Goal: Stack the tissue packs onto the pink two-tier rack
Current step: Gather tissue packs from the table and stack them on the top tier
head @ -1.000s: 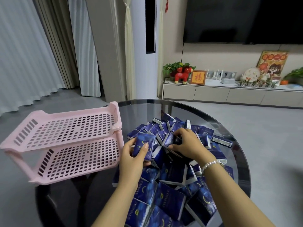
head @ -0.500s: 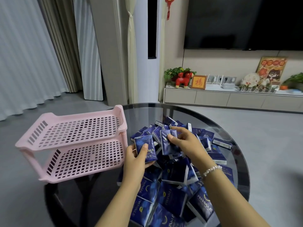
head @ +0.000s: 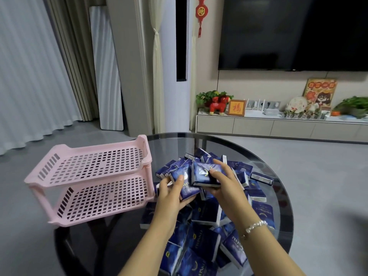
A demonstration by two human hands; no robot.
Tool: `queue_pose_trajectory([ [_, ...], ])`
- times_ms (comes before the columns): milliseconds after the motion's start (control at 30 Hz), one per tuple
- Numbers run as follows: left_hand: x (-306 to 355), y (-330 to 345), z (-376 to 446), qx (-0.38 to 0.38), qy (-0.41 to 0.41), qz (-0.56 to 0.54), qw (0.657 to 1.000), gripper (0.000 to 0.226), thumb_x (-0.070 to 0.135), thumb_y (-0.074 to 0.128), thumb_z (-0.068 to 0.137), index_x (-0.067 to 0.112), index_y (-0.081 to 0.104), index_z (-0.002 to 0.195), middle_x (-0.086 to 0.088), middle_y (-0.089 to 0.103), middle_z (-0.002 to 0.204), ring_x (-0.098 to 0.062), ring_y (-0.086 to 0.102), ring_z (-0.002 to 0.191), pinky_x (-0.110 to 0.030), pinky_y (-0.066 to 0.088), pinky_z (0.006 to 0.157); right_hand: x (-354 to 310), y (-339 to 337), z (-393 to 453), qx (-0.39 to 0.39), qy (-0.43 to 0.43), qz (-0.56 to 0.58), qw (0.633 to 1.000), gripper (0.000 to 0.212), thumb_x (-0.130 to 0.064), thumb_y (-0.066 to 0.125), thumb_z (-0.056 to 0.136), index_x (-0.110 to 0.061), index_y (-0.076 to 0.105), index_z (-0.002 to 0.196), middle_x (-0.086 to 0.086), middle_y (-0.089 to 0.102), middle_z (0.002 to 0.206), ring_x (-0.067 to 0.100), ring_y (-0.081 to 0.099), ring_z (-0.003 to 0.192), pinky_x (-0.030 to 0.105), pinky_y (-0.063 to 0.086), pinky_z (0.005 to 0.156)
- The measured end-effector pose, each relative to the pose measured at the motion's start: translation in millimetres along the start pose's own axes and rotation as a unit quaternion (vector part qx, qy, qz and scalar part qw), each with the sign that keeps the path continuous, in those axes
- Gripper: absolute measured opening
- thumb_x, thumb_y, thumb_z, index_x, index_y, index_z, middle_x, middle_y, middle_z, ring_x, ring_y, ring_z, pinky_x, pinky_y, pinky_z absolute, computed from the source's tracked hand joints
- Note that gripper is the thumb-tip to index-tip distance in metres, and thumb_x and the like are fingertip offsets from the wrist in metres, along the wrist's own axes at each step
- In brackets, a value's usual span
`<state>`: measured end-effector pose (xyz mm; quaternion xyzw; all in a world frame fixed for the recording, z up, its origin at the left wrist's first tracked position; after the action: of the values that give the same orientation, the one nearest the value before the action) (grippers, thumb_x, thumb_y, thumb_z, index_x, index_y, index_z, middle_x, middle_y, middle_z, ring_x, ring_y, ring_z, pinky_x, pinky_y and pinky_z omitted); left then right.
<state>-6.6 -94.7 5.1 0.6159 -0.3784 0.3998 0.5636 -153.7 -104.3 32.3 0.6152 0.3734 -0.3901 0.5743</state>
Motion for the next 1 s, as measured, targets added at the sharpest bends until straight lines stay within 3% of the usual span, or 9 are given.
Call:
queue_pose_trajectory([
  [133,-0.1,7.2,-2.7,-0.024,0.008,0.007,1.000,0.039,0.021,0.061,0.089,0.016,0.046,0.125,-0.010,0.065,0.119,-0.023,0.067,0.105,-0.047,0.052,0.093,9.3,-6.2,-3.1,0.051,-0.015,-0.079,0.995,0.016,-0.019,0.062,0.088,-0.016,0.051,0.099,0.009,0.063,0.101,0.021,0.061,0.084,0.040,0.050,0.083],
  [267,-2.3,13.1,-3.0,-0.027,0.005,0.007,1.000,0.042,0.019,0.063,0.088,0.016,0.044,0.126,-0.010,0.066,0.116,-0.025,0.066,0.105,-0.041,0.055,0.085,9.5,-3.4,-8.6,0.055,-0.041,-0.117,0.991,0.023,-0.026,0.068,0.083,-0.014,0.048,0.085,0.005,0.055,0.085,0.016,0.051,0.076,0.031,0.044,0.073],
  [367,-4.2,16.7,-1.5,-0.028,0.002,0.014,1.000,0.044,0.020,0.065,0.087,0.018,0.044,0.126,-0.009,0.066,0.116,-0.026,0.066,0.105,-0.040,0.055,0.085,6.7,-3.7,-8.8,0.047,-0.050,-0.133,0.989,0.023,-0.026,0.070,0.081,-0.013,0.050,0.082,0.002,0.057,0.079,0.014,0.052,0.071,0.027,0.045,0.067],
  [533,-6.5,16.3,5.6,-0.019,-0.001,0.023,1.000,0.037,0.025,0.067,0.085,0.021,0.048,0.116,-0.009,0.066,0.115,-0.023,0.066,0.104,-0.043,0.054,0.088,5.9,-5.7,-1.4,0.017,-0.041,-0.169,0.985,0.023,-0.026,0.073,0.079,-0.013,0.054,0.077,0.002,0.060,0.076,0.013,0.056,0.070,0.031,0.049,0.072],
  [633,-1.4,4.3,12.1,0.013,0.018,0.025,0.999,0.032,0.020,0.063,0.088,0.017,0.050,0.117,-0.007,0.067,0.113,-0.015,0.067,0.094,-0.036,0.054,0.077,5.6,-5.2,6.9,-0.008,-0.028,-0.160,0.987,0.018,-0.024,0.067,0.084,-0.013,0.058,0.074,-0.003,0.060,0.070,0.009,0.056,0.067,0.028,0.052,0.075],
  [700,7.4,-7.4,15.3,0.031,0.034,0.032,0.998,0.033,0.018,0.061,0.090,0.015,0.051,0.121,-0.004,0.067,0.112,-0.011,0.068,0.090,-0.029,0.053,0.071,2.1,-8.5,13.9,0.000,-0.039,-0.185,0.982,0.009,-0.022,0.065,0.086,-0.015,0.064,0.081,-0.001,0.063,0.078,0.011,0.058,0.072,0.029,0.052,0.078],
  [767,15.1,-22.0,18.7,0.044,0.049,0.051,0.997,0.034,0.018,0.060,0.091,0.015,0.054,0.124,-0.005,0.068,0.112,-0.011,0.069,0.089,-0.027,0.053,0.070,2.4,-11.7,22.3,0.015,-0.051,-0.251,0.966,0.004,-0.022,0.065,0.086,-0.020,0.068,0.088,0.000,0.068,0.087,0.014,0.060,0.077,0.032,0.053,0.080],
  [867,19.0,-39.8,22.0,0.057,0.053,0.081,0.994,0.028,0.019,0.061,0.090,0.020,0.060,0.119,-0.004,0.070,0.111,-0.016,0.069,0.095,-0.036,0.053,0.084,8.0,-5.0,32.5,-0.001,-0.066,-0.371,0.926,0.017,-0.025,0.066,0.085,-0.022,0.069,0.102,-0.002,0.069,0.095,0.015,0.063,0.088,0.026,0.050,0.079],
  [1000,13.6,-49.0,22.0,0.063,0.032,0.122,0.990,0.022,0.021,0.064,0.088,0.025,0.065,0.110,0.002,0.073,0.105,-0.020,0.068,0.100,-0.048,0.050,0.095,18.7,13.5,43.5,-0.069,-0.071,-0.524,0.846,0.034,-0.027,0.066,0.086,-0.022,0.063,0.119,-0.001,0.061,0.108,0.012,0.056,0.096,0.019,0.039,0.079],
])
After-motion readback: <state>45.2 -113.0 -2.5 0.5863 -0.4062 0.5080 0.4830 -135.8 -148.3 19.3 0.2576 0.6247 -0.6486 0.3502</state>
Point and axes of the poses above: each hand's wrist, its own z-axis towards the middle knuckle, its own y-axis out of the palm, x = y × z, the point moved 8 cm from there along z, towards the middle knuckle
